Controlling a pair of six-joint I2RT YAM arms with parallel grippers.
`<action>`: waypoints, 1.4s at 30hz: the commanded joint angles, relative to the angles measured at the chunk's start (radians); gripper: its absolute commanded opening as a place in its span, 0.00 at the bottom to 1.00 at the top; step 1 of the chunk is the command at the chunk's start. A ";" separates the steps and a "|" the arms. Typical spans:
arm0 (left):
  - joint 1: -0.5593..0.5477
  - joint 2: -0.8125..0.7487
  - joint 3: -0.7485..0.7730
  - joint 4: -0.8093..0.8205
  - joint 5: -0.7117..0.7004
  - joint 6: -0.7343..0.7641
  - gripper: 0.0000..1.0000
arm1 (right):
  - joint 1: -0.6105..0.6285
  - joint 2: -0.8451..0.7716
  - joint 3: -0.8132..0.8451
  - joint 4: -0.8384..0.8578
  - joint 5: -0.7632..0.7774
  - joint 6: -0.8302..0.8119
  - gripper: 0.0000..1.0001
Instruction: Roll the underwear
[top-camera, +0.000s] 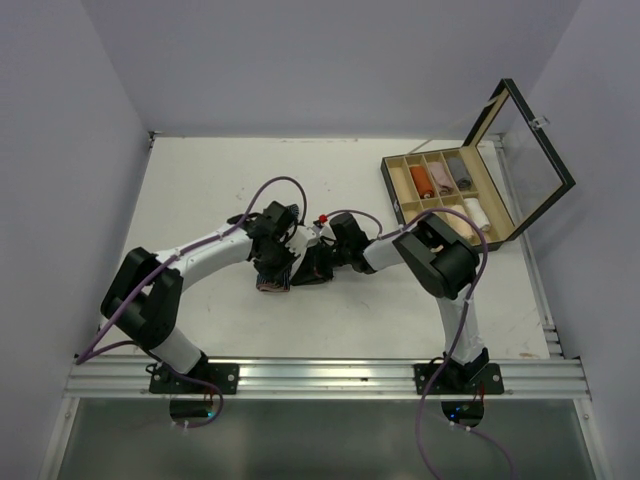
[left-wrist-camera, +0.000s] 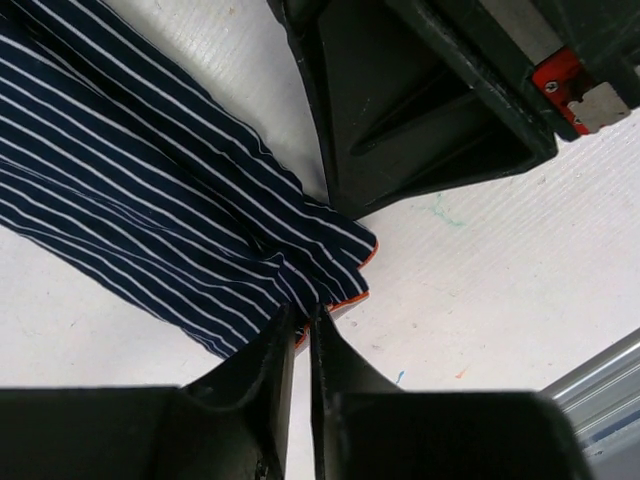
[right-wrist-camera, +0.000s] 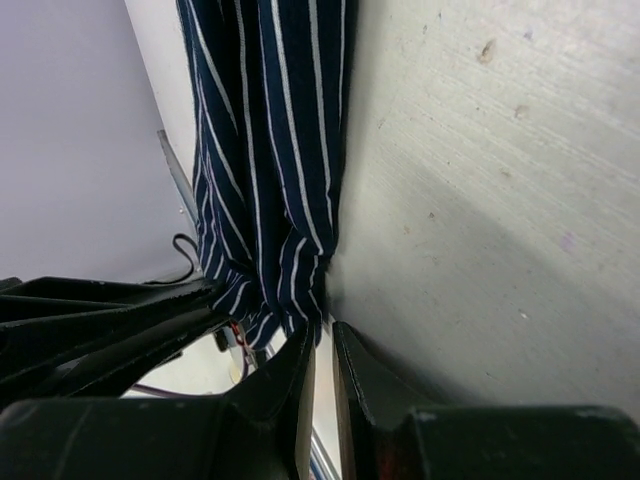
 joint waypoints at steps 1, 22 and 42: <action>-0.005 0.004 0.040 0.009 -0.013 -0.011 0.11 | 0.001 0.044 0.011 -0.003 0.023 0.000 0.17; -0.008 0.044 -0.010 0.078 0.134 0.026 0.00 | 0.000 0.047 -0.012 0.044 0.000 0.038 0.17; 0.143 0.052 -0.056 0.080 0.405 0.231 0.22 | -0.153 0.033 0.264 0.037 -0.012 0.006 0.21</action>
